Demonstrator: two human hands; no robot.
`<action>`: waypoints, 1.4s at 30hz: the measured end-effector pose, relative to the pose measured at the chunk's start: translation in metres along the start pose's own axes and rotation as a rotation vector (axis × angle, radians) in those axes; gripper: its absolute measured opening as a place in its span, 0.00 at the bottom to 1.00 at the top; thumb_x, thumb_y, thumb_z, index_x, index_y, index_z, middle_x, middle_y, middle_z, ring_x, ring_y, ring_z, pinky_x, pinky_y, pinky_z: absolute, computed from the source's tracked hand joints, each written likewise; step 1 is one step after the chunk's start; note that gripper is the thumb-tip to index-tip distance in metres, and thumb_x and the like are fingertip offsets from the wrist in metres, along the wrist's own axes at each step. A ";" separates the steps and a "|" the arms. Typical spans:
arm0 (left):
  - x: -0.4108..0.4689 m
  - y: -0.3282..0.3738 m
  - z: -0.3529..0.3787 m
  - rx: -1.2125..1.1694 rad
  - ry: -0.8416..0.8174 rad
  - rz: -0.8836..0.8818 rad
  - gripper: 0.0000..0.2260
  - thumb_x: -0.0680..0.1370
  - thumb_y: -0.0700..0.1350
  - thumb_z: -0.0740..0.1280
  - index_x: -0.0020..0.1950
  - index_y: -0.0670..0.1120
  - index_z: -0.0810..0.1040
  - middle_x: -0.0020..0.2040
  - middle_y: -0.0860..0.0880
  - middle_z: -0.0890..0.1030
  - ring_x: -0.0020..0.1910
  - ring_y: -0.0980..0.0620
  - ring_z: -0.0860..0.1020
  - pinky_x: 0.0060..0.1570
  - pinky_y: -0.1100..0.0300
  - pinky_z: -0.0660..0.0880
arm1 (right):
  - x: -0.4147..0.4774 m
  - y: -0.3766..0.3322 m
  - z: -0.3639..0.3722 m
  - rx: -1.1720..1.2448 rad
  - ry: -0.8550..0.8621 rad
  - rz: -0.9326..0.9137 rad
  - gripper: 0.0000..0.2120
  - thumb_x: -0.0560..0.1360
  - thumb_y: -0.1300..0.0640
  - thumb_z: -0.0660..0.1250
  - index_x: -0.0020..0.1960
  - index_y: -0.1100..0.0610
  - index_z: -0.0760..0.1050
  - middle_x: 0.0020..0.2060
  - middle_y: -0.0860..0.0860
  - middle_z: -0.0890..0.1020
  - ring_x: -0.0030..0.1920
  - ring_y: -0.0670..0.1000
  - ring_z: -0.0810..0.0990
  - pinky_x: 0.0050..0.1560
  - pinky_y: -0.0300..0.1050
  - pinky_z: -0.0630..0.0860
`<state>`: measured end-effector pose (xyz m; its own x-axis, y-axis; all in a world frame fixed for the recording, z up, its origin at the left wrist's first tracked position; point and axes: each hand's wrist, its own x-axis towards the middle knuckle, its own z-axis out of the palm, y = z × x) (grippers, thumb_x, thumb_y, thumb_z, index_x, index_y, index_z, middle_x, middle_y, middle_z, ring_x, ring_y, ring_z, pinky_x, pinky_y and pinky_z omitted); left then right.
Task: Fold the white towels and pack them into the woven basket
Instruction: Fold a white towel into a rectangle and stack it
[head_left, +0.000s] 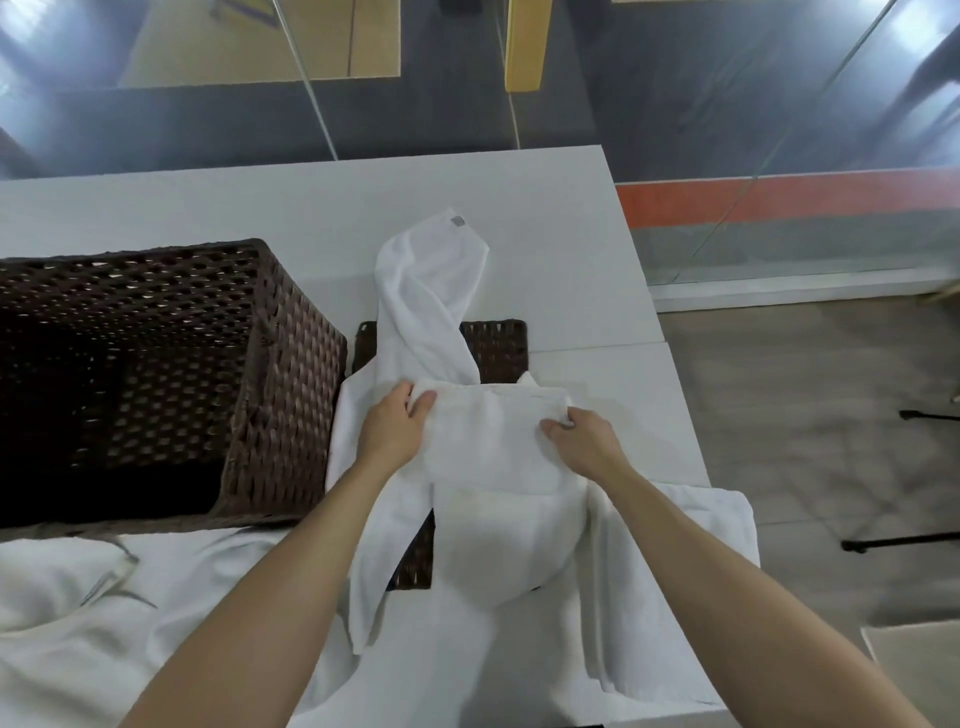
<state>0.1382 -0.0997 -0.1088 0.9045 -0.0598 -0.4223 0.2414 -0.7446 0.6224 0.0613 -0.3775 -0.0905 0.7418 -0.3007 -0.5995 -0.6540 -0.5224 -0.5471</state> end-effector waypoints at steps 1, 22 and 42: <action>0.007 0.000 0.007 0.047 0.010 -0.019 0.22 0.86 0.62 0.60 0.64 0.45 0.77 0.62 0.46 0.83 0.61 0.39 0.81 0.59 0.45 0.78 | 0.006 0.001 0.003 -0.029 0.000 0.024 0.15 0.82 0.44 0.66 0.53 0.56 0.80 0.50 0.53 0.83 0.56 0.58 0.82 0.56 0.50 0.77; -0.032 0.002 0.010 -0.593 -0.097 -0.527 0.35 0.73 0.51 0.82 0.70 0.50 0.63 0.65 0.49 0.73 0.58 0.49 0.78 0.41 0.47 0.86 | -0.016 0.015 0.037 -0.252 0.565 -0.344 0.24 0.79 0.49 0.73 0.69 0.60 0.73 0.62 0.56 0.79 0.63 0.61 0.78 0.62 0.58 0.77; -0.085 0.058 -0.099 0.017 0.111 0.726 0.49 0.67 0.66 0.81 0.84 0.58 0.65 0.79 0.48 0.62 0.82 0.46 0.59 0.81 0.45 0.61 | -0.095 -0.092 -0.055 -0.215 0.091 -0.741 0.24 0.75 0.50 0.68 0.69 0.44 0.68 0.50 0.48 0.84 0.48 0.56 0.82 0.47 0.51 0.77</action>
<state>0.1104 -0.0716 0.0286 0.8651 -0.4747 0.1623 -0.4367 -0.5533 0.7093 0.0596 -0.3448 0.0490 0.9896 0.1281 -0.0656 0.0540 -0.7531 -0.6557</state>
